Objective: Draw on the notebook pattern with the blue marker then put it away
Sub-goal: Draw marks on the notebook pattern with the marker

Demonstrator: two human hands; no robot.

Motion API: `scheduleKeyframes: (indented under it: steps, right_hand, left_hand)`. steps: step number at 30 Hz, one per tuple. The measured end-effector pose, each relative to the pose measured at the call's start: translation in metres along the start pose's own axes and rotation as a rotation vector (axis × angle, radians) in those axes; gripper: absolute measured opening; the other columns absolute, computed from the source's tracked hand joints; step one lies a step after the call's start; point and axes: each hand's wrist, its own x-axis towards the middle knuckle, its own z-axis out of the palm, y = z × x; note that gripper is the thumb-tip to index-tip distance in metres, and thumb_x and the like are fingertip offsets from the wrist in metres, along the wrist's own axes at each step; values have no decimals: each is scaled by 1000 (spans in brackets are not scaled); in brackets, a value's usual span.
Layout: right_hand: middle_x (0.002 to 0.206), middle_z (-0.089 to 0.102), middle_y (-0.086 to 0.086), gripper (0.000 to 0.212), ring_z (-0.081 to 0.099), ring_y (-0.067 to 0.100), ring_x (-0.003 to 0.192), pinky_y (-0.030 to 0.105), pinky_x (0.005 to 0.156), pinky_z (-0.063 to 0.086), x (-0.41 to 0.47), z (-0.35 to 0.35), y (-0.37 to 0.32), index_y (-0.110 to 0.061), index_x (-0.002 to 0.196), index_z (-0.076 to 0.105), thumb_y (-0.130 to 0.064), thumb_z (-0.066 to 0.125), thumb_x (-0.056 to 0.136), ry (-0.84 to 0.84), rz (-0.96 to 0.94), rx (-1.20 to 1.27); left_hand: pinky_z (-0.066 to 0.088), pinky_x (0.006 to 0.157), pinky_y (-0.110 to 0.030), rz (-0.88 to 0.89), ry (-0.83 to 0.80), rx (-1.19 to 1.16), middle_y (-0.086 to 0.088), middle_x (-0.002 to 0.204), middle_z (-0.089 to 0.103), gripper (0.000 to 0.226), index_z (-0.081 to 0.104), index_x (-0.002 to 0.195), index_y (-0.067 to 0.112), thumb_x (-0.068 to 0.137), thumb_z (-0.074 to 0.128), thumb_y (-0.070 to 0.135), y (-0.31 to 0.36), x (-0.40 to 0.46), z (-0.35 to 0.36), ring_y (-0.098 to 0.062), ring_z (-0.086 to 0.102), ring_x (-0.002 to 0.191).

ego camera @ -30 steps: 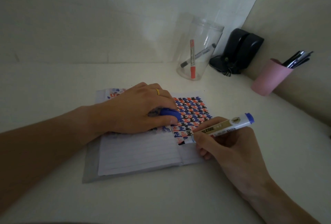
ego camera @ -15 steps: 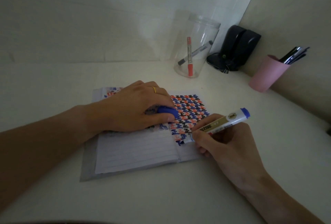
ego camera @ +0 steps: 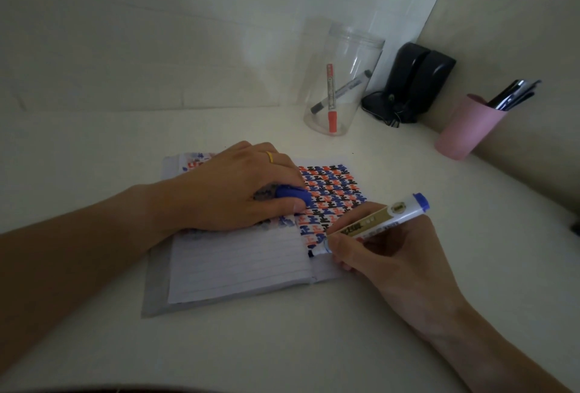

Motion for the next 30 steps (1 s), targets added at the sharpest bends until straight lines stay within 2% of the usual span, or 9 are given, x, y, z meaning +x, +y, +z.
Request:
scheduleKeyframes:
  steps: [10,12,17,19,22,27,30]
  right_hand:
    - [65,71,1,6,62,3,55,12,51,49,2,1,4,-16,72,72,-12,77,72,63,-31,-68]
    - [65,71,2,10,62,3,54,13,51,49,3,0,6,-15,72,73,-7,78,76,59,-34,-53]
    - [57,68,1,19,58,10,49,19,44,47,14,-12,-7,-15,72,76,-3,71,86,169,37,226]
    - [56,64,-3,14,54,9,49,20,43,44,32,-20,-16,-16,70,75,-11,71,82,195,73,275]
    - [53,60,-4,20,50,9,48,23,45,43,70,-24,-22,-18,63,70,-13,68,82,302,135,284]
    - [58,61,-2,6,53,11,52,25,49,46,89,-13,6,-10,84,70,-14,70,89,357,201,385]
    - [56,60,-1,9,53,9,47,20,44,46,86,-14,22,-13,81,74,-20,78,86,380,217,453]
  left_hand:
    - [46,97,-36,3,0,-5,14,119,71,39,69,118,34,94,51,59,1,-1,0,-7,59,108]
    - [46,97,-36,3,-1,-4,14,119,71,39,68,118,34,94,51,59,0,-1,-1,-6,59,109]
    - [46,96,-38,-1,-4,18,16,116,71,37,68,118,34,96,50,59,1,-2,-1,-7,59,107]
    - [45,95,-38,-10,-9,20,16,116,71,40,68,118,34,96,48,61,2,-2,-2,-7,59,107]
    - [45,96,-37,-16,-22,32,18,118,69,40,67,118,36,96,46,61,3,-1,-2,-5,59,110]
    - [44,97,-35,-32,-15,46,20,120,68,35,66,118,37,96,49,59,6,-4,-4,-3,57,113]
    - [43,98,-32,-41,-29,47,23,122,65,39,64,121,38,97,45,62,5,-2,-4,1,54,115]
